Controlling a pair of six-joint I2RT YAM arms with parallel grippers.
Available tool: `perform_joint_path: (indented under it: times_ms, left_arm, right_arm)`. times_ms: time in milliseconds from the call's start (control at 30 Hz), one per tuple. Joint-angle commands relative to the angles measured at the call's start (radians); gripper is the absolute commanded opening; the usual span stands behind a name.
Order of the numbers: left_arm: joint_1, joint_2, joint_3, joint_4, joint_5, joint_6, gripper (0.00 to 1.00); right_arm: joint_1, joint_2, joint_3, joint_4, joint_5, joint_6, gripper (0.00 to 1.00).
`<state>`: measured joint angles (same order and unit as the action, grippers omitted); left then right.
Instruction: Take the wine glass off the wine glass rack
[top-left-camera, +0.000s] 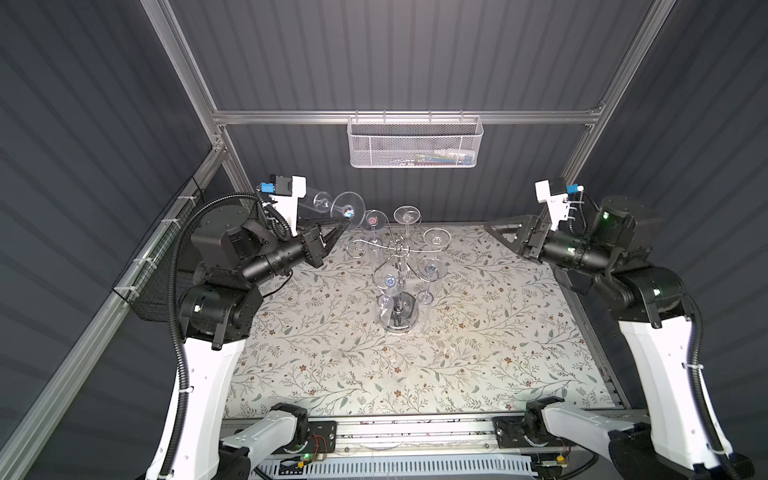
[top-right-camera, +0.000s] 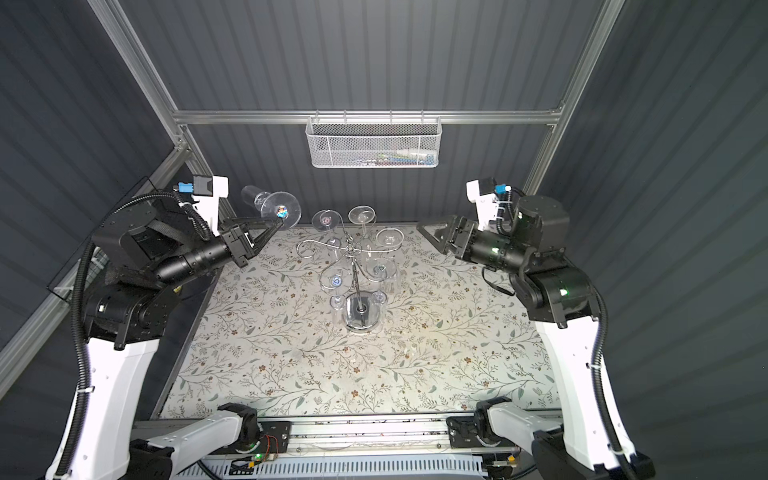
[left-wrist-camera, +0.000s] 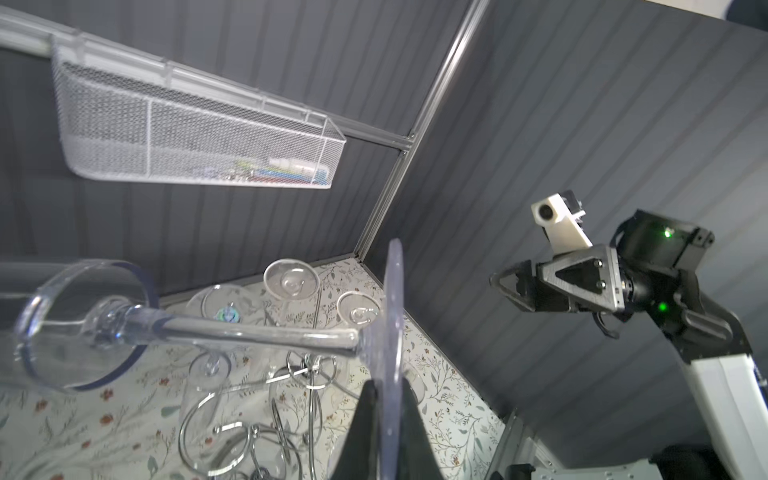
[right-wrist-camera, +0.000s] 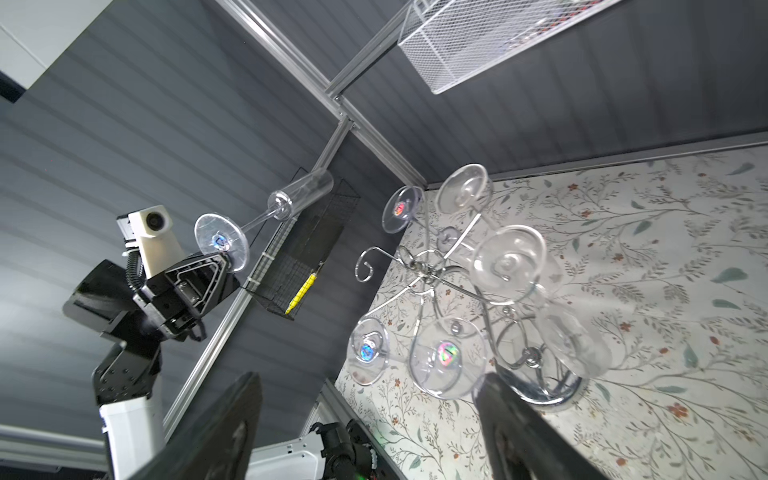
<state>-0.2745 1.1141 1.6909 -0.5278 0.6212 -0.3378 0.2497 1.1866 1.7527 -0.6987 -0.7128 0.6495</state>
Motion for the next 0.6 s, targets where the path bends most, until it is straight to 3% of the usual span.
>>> perform_joint_path:
  times_ms: [0, 133, 367, 567]
  left_arm:
    - [-0.004, 0.013, -0.018, 0.216, 0.132, 0.196, 0.0]
    - [-0.051, 0.049, -0.021, 0.272, 0.188, 0.343, 0.0]
    - [-0.274, 0.128, 0.011, 0.182, 0.104, 0.693, 0.0]
    - [-0.338, 0.188, 0.033, 0.156, 0.077, 0.817, 0.0]
  right_arm:
    - [0.064, 0.089, 0.111, 0.008, -0.057, -0.024, 0.82]
    - [0.108, 0.191, 0.251, -0.032, -0.084, -0.051, 0.8]
    - [0.13, 0.331, 0.418, -0.051, -0.145, -0.047, 0.78]
    - [0.146, 0.387, 0.467, -0.074, -0.184, -0.051, 0.69]
